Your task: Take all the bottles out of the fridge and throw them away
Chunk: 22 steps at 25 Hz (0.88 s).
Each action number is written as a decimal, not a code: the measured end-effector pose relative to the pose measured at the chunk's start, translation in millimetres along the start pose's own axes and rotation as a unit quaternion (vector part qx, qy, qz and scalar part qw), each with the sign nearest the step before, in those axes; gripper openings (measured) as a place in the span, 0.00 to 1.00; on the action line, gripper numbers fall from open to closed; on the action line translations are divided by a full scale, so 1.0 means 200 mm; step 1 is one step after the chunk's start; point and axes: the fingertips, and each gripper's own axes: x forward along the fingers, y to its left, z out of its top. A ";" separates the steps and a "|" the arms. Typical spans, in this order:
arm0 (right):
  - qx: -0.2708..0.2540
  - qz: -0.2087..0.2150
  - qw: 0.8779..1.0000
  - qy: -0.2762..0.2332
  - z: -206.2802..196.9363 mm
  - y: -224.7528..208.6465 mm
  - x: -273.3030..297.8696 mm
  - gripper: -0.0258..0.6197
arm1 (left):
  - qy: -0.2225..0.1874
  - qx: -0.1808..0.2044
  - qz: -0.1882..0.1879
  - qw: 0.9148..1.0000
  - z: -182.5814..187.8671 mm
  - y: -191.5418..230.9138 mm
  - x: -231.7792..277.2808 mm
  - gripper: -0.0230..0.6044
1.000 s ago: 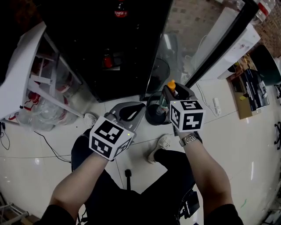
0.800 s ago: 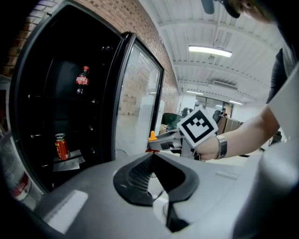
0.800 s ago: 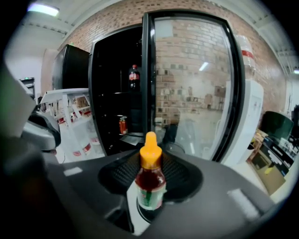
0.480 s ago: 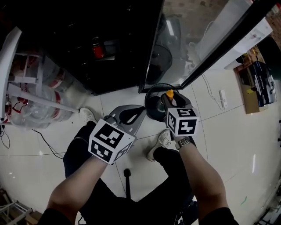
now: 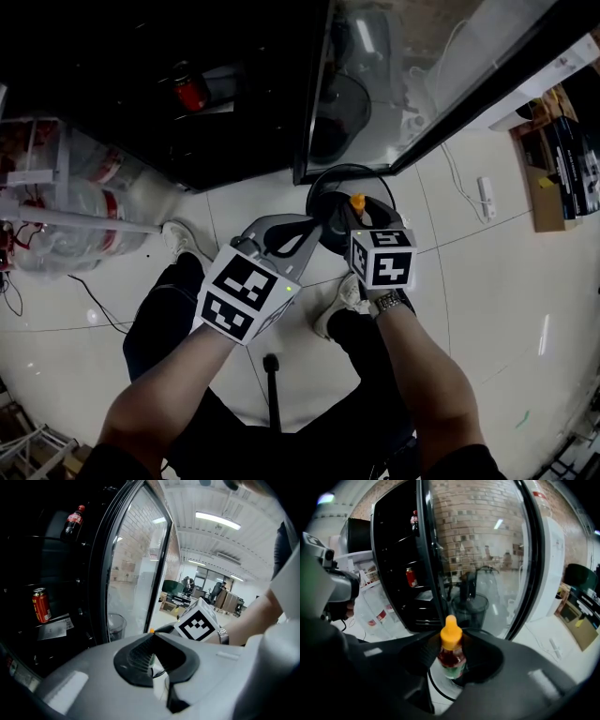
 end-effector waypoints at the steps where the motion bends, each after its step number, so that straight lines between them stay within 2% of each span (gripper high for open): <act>1: 0.002 0.000 1.000 0.004 -0.01 0.00 0.01 0.26 | 0.001 0.000 -0.001 1.000 0.00 0.00 0.02 0.04; 4: 0.005 -0.005 1.000 -0.001 -0.01 -0.02 0.02 0.23 | 0.006 -0.003 -0.002 1.000 -0.02 0.02 0.04 0.04; 15: 0.014 -0.003 1.000 -0.015 0.08 0.01 0.00 0.21 | 0.002 -0.002 0.005 1.000 0.02 0.06 0.00 0.04; 22: 0.005 0.006 0.999 -0.050 0.25 0.10 -0.11 0.21 | -0.010 0.010 0.018 1.000 0.11 0.07 -0.12 0.04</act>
